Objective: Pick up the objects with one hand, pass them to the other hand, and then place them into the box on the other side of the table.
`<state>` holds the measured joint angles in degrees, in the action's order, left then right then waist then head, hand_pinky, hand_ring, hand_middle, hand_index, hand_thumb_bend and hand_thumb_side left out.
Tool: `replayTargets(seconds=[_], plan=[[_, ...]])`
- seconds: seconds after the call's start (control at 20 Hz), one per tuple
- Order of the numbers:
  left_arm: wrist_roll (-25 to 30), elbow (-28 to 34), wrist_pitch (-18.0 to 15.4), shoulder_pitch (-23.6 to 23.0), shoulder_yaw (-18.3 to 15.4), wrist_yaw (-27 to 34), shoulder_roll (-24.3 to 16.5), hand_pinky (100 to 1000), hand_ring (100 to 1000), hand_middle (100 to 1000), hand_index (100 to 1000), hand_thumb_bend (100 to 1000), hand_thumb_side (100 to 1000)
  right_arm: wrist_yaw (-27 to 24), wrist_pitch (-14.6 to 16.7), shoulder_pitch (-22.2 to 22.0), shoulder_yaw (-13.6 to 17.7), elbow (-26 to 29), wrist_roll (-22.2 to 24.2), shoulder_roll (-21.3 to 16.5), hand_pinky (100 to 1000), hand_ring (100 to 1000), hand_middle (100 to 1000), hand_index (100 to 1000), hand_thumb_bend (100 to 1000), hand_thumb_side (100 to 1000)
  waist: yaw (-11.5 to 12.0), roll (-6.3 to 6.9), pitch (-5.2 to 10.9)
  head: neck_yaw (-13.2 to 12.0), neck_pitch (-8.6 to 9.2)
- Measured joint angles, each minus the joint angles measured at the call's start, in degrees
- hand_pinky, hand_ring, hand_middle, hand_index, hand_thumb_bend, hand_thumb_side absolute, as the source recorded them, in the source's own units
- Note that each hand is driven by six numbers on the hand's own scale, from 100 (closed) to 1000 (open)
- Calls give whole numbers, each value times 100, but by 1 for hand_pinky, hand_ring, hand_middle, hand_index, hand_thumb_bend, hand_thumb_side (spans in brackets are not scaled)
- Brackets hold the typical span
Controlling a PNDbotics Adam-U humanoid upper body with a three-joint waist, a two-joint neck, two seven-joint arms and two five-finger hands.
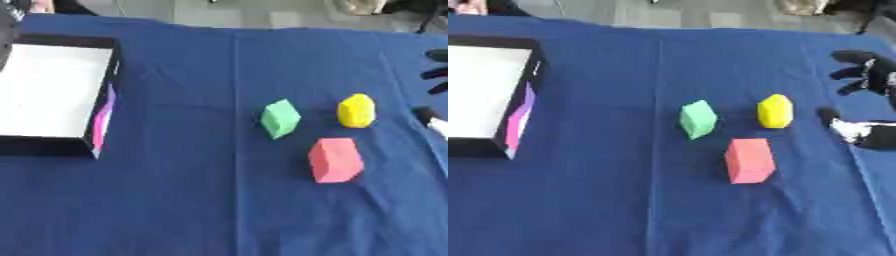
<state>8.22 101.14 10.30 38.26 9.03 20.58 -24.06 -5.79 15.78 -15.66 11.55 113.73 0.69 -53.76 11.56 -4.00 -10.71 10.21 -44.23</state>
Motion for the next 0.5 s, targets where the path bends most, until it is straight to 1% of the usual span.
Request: replayTargets(seconds=[0.35, 0.45, 0.5], plan=[[29, 0, 4, -7, 0, 0, 0, 1000, 991, 898, 729, 100, 615, 105, 7, 1, 0, 0, 61, -3, 709, 830, 925, 923, 352, 246, 0, 0, 0, 0, 0], [36, 0, 6, -12, 0, 0, 0, 1000, 992, 897, 727, 100, 614, 144, 15, 1, 0, 0, 90, -7, 720, 838, 932, 930, 389, 254, 0, -1, 0, 2, 0], [39, 0, 9, -14, 0, 0, 0, 1000, 993, 894, 723, 100, 614, 173, 23, 2, 0, 0, 121, -16, 732, 843, 935, 934, 424, 266, 0, -2, 0, 6, 0]])
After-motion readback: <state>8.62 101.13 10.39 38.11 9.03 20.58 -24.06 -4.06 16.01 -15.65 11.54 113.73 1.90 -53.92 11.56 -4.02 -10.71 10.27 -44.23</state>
